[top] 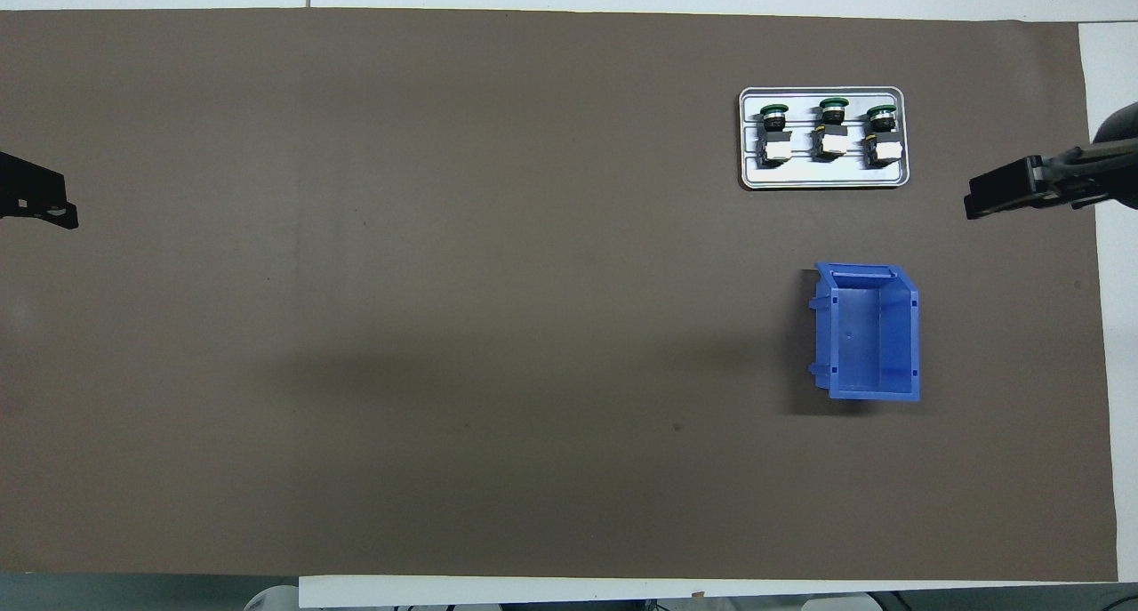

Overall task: Place and press button with both arms
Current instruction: 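Reach the right gripper toward the green buttons on the metal tray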

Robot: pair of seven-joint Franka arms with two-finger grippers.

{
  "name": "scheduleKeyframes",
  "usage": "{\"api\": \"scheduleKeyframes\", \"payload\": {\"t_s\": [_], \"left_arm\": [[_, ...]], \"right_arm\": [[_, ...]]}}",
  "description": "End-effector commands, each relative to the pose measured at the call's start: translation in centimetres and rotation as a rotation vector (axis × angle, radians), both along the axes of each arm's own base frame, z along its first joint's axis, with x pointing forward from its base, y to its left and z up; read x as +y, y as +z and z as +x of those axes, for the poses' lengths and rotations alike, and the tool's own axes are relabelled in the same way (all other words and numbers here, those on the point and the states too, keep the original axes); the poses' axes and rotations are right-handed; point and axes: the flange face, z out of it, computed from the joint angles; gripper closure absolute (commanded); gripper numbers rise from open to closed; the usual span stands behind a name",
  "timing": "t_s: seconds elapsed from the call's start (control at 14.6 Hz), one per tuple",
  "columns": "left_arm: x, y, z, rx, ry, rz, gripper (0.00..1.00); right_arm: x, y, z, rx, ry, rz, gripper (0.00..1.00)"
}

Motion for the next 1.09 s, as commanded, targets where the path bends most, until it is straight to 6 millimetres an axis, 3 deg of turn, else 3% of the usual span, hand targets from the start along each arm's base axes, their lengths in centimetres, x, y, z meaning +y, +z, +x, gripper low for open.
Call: {"api": "scheduleKeyframes", "payload": {"t_s": [0.0,0.14,0.27,0.34,0.41,0.62,0.82,1.03], "left_arm": [[0.1,0.1,-0.7,-0.014,0.003,0.001,0.00],[0.1,0.1,-0.7,-0.012,-0.006,0.000,0.00],[0.1,0.1,-0.7,-0.015,-0.012,0.000,0.00],[0.2,0.1,-0.7,-0.013,-0.012,0.000,0.00],[0.2,0.1,-0.7,-0.013,-0.014,0.000,0.00],[0.3,0.1,-0.8,-0.011,-0.035,-0.001,0.00],[0.3,0.1,-0.8,-0.011,-0.041,-0.002,0.00],[0.4,0.1,-0.8,-0.009,-0.040,-0.002,0.00]], "right_arm": [[0.9,-6.4,5.2,-0.022,0.031,0.045,0.01],[4.1,-10.8,8.8,-0.001,0.033,0.058,0.01],[5.4,-14.1,13.1,0.002,-0.034,0.086,0.01],[7.8,-16.1,14.5,-0.001,-0.004,0.072,0.01],[8.6,-18.0,15.5,-0.041,0.037,-0.001,0.01],[8.3,-20.9,16.6,-0.076,0.046,-0.023,0.01],[7.7,-25.4,15.8,-0.079,0.029,0.014,0.01],[7.7,-26.4,15.6,-0.080,0.029,0.017,0.08]]}}
